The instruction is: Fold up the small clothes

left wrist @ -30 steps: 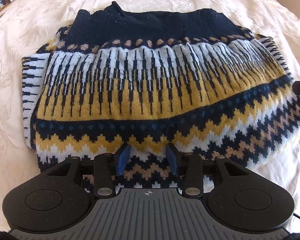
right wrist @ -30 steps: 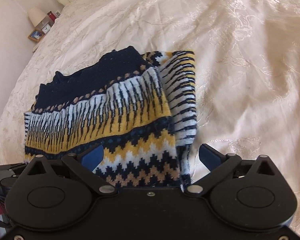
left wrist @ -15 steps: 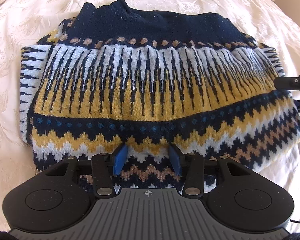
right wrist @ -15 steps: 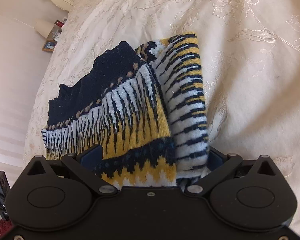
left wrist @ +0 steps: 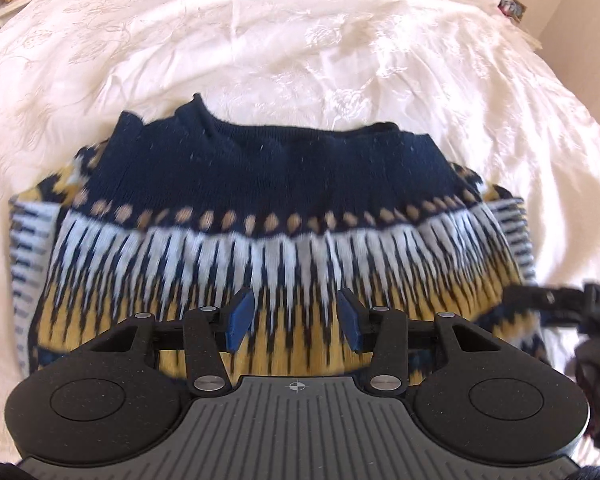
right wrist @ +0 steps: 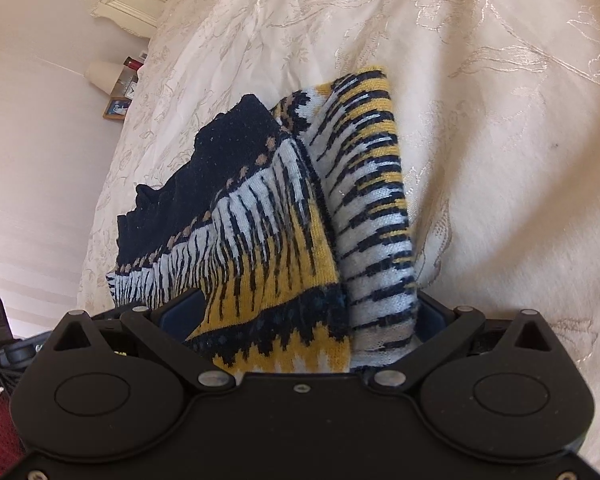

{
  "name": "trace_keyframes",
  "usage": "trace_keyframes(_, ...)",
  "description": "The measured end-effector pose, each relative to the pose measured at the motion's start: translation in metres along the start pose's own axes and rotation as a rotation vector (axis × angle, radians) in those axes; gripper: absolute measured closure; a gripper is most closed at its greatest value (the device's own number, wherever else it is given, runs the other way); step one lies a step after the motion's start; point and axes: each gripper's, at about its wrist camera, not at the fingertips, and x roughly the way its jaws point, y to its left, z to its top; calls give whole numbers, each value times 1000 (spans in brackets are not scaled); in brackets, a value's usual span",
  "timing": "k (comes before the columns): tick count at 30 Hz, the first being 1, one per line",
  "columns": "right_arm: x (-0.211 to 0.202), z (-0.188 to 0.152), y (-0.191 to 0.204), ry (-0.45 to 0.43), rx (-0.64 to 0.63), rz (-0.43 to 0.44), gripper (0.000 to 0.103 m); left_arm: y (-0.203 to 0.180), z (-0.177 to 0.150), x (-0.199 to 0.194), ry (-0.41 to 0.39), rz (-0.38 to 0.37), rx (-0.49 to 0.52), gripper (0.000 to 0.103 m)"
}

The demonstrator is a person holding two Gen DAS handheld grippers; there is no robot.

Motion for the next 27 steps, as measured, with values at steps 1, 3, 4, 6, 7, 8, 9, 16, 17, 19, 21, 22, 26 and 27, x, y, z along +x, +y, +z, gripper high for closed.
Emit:
trace_keyframes(1, 0, 0, 1, 1, -6, -5, 0, -3, 5, 7, 4, 13, 0, 59)
trace_keyframes(3, 0, 0, 2, 4, -24, -13, 0, -8, 14, 23, 34, 41, 0, 59)
trace_keyframes(4, 1, -1, 4, 5, -33, -17, 0, -9, 17, 31, 53, 54, -2, 59)
trace_keyframes(6, 3, -2, 6, 4, -45, -18, 0, -12, 21, 45, 92, 84, -3, 57)
trace_keyframes(7, 3, -2, 6, 3, -49, -15, 0, -14, 22, 51, 109, 100, 5, 57)
trace_keyframes(8, 3, -3, 5, 1, -50, -12, 0, -17, 22, 55, 116, 114, 15, 55)
trace_keyframes(9, 3, -3, 5, 0, -49, -8, 0, -21, 23, 58, 119, 129, 23, 54)
trace_keyframes(16, -1, 6, 0, 7, -23, 49, 0, -35, 21, 62, 123, 168, 40, 52)
trace_keyframes(17, -1, 9, 0, 4, -22, 60, 0, -36, 20, 63, 124, 168, 41, 52)
trace_keyframes(19, 1, 14, 1, 6, -32, 67, 0, -40, 19, 65, 126, 166, 38, 52)
trace_keyframes(21, 4, 19, 2, 9, -46, 74, 0, -38, 21, 66, 129, 166, 36, 52)
trace_keyframes(22, 5, 21, 3, 9, -52, 79, 0, -38, 22, 65, 130, 166, 35, 51)
trace_keyframes(26, 7, 25, 1, 11, -64, 105, 0, -36, 24, 64, 128, 167, 36, 51)
trace_keyframes(27, 7, 25, 1, 12, -67, 111, 0, -36, 24, 64, 126, 166, 36, 51)
